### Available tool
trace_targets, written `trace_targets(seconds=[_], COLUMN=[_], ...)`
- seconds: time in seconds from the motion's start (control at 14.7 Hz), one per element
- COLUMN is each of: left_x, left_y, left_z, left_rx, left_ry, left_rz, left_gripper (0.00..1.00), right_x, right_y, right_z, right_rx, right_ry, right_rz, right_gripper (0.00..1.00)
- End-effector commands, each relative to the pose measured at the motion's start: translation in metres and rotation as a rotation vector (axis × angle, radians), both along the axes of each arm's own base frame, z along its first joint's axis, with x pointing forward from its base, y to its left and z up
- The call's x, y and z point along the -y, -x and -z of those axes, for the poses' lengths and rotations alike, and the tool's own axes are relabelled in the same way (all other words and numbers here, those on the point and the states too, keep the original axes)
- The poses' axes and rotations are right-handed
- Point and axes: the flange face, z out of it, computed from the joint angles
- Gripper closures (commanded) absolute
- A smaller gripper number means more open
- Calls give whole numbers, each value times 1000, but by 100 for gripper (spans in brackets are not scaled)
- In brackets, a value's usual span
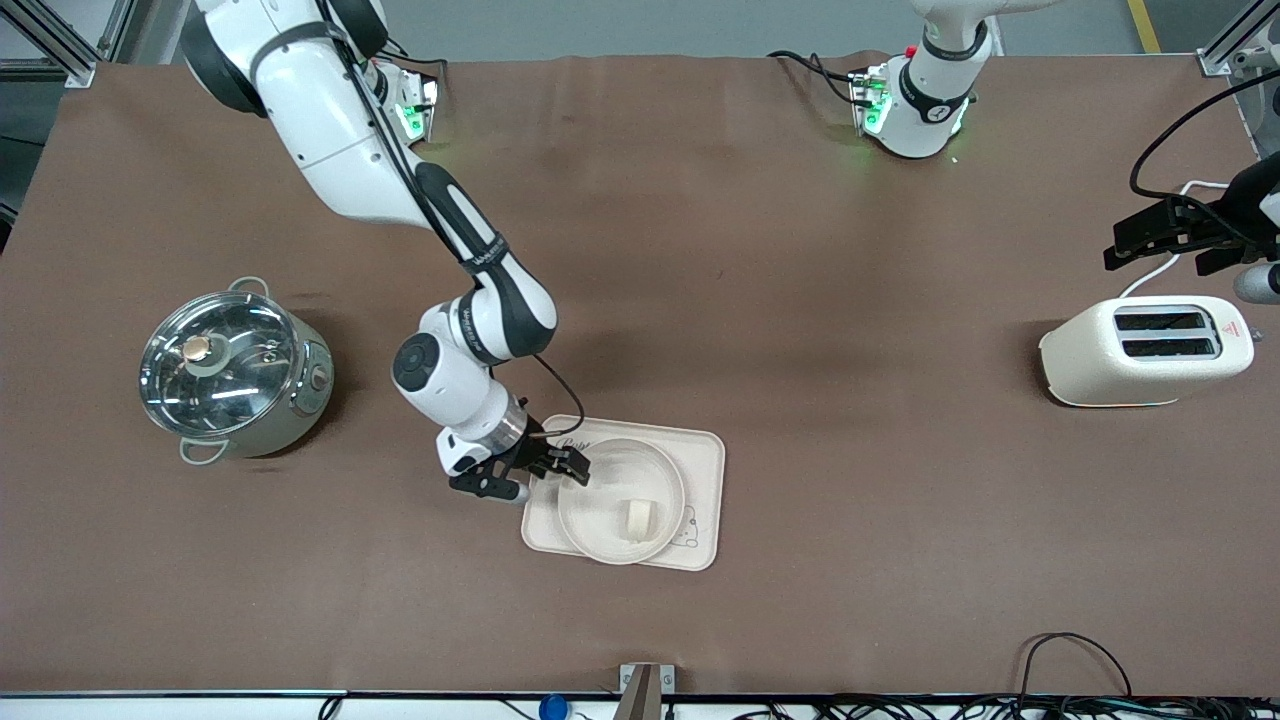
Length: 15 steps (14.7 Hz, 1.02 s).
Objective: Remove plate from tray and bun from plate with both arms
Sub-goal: 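Grasp the plate rim with the right gripper and lift it off the tray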
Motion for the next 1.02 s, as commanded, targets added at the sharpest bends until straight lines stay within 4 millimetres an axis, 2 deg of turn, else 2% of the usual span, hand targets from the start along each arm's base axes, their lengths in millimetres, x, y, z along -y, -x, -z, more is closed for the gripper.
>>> trace_targets(seconds=[0.0, 0.14, 0.2, 0.27, 0.34, 0.48, 0.54, 0.68, 0.95], left_x=[3, 3, 5, 7, 15, 19, 20, 30, 71], left_y=[1, 1, 1, 1, 1, 2, 2, 3, 17], left_z=[-4, -4, -4, -3, -3, -3, -3, -3, 7], left_rx=[9, 8, 8, 6, 6, 6, 5, 1, -75], left_ry=[8, 8, 7, 7, 8, 7, 8, 9, -2], left_rz=[-8, -11, -8, -6, 9, 12, 0, -30, -87], left_gripper=[0, 0, 0, 0, 0, 0, 0, 0, 0], right_x=[-6, -5, 0, 6, 10, 13, 11, -1, -16], right_y=[-4, -4, -6, -10, -13, -14, -11, 11, 74], right_z=[4, 11, 10, 8, 5, -2, -19, -34, -59], right_rx=[19, 34, 35, 40, 47, 42, 41, 8, -42], right_ry=[-14, -3, -3, -3, -4, -12, -22, -49, -102], right_rz=[18, 7, 14, 18, 13, 20, 14, 5, 20], right_gripper=[59, 84, 93, 97, 99, 99, 99, 99, 99])
